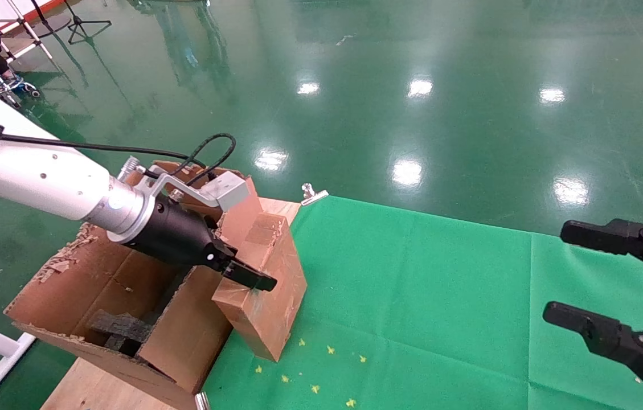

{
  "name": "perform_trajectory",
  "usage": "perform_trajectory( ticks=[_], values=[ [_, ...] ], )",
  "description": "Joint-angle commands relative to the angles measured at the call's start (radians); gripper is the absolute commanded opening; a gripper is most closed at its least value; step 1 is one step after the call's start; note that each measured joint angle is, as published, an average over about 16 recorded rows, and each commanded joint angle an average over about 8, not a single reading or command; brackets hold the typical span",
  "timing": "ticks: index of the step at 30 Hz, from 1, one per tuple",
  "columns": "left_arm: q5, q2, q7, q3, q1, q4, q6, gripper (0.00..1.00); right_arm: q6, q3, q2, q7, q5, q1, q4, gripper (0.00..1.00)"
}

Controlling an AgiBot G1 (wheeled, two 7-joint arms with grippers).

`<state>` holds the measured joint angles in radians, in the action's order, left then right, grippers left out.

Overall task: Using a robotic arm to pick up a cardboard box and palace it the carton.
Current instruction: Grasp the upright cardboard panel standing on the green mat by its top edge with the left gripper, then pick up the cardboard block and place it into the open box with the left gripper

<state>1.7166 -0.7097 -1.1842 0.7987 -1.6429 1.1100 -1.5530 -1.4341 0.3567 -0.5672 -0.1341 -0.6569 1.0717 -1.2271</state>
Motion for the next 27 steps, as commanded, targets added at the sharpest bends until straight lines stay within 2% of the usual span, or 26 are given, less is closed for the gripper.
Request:
perform_trajectory(
  ticks=[1,19,27],
  values=[
    [0.000,0.000,0.000,0.000,0.000,0.000,0.000,0.00,0.000,0.000,0.000,0.000,0.000,0.000,0.000,1.00],
    [-0.015,0.014,0.003,-0.008,-0.007,0.006,0.004,0.00,0.000,0.000,0.000,0.000,0.000,0.000,0.000,1.00],
    [-0.103,0.088,0.054,-0.090,-0.078,0.018,0.034,0.00,0.000,0.000,0.000,0.000,0.000,0.000,0.000,1.00]
  ],
)
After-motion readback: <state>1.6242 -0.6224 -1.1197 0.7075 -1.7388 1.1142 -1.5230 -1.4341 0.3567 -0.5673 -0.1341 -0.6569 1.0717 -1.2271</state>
